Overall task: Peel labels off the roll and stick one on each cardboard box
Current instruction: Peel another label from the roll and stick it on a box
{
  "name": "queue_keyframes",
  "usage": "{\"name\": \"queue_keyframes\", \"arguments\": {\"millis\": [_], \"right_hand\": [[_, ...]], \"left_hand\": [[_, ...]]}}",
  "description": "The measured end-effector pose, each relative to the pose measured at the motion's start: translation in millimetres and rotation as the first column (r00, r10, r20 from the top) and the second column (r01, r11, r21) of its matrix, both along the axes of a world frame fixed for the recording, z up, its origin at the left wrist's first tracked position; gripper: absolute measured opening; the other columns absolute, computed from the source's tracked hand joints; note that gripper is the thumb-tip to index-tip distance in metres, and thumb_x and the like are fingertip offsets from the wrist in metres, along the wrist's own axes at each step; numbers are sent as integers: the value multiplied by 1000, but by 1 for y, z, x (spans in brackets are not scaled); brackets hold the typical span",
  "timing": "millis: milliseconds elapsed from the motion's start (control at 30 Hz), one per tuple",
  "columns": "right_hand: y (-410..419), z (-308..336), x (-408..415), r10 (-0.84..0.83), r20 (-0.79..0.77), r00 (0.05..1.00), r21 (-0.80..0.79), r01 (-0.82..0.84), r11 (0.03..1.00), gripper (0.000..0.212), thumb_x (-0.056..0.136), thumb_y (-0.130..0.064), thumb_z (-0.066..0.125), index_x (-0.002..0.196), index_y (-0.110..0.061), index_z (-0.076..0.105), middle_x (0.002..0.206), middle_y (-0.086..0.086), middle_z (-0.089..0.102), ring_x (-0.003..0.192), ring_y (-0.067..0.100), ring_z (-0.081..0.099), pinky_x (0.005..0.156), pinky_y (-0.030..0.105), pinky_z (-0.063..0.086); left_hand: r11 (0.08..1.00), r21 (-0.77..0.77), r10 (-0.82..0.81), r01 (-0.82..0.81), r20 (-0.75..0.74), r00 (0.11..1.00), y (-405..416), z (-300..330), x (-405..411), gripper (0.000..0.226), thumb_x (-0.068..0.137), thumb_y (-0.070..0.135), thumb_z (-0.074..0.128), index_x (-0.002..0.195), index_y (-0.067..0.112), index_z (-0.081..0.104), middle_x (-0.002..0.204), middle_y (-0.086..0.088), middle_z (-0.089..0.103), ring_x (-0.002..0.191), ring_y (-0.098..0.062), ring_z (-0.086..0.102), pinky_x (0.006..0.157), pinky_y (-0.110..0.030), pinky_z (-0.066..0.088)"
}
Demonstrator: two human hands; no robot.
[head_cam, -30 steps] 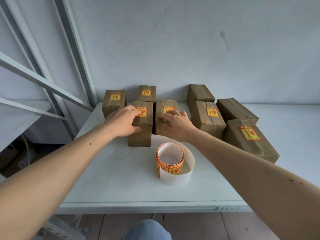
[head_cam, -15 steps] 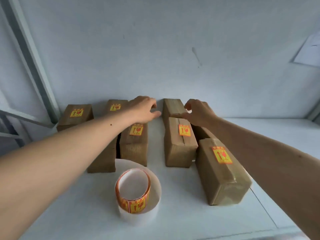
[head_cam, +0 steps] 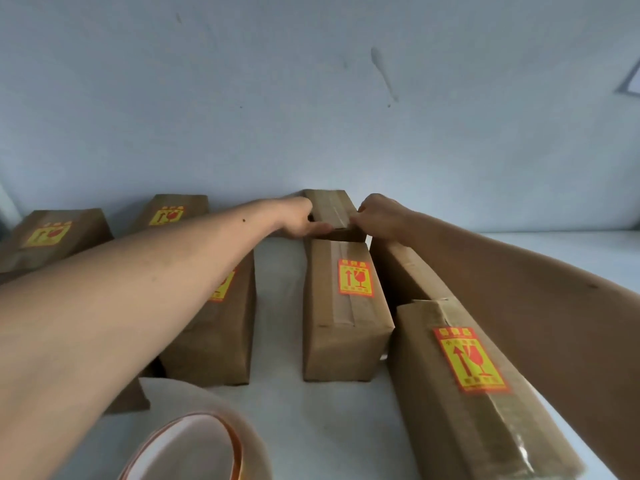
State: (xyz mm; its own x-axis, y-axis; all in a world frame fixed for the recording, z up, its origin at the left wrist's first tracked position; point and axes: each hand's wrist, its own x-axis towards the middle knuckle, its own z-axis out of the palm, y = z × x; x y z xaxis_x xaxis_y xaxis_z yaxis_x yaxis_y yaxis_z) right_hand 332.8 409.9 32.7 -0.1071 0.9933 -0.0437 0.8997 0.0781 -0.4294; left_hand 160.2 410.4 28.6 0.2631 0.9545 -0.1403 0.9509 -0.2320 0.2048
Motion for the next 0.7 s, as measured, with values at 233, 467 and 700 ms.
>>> {"name": "queue_keyframes", "arguments": {"millis": [233,467,700], "right_hand": [[-16,16,-3,-41,-111,993,74,49,996,25,84,-23,51,96,-5,65,94,9,63,90,28,59,76,37,46],[-82,73,-10,21,-183,983,180,13,984,27,92,-26,54,108,-5,62,93,6,57,67,12,48,53,24,37],[-179,126,0,67,-235,970,244,-8,970,36,82,-34,67,108,-9,63,95,5,59,78,18,53,57,27,39]], "left_hand": [[999,33,4,-8,114,993,-14,15,-4,58,89,57,47,107,2,58,95,-14,61,79,-26,55,66,-34,41],[984,172,14,-52,217,976,-76,71,-9,55,79,52,67,118,14,56,114,-8,63,101,-27,61,90,-47,52],[948,299,13,-106,297,955,-172,118,1,53,83,41,68,126,13,52,119,-6,59,104,-26,58,78,-34,47]]}}
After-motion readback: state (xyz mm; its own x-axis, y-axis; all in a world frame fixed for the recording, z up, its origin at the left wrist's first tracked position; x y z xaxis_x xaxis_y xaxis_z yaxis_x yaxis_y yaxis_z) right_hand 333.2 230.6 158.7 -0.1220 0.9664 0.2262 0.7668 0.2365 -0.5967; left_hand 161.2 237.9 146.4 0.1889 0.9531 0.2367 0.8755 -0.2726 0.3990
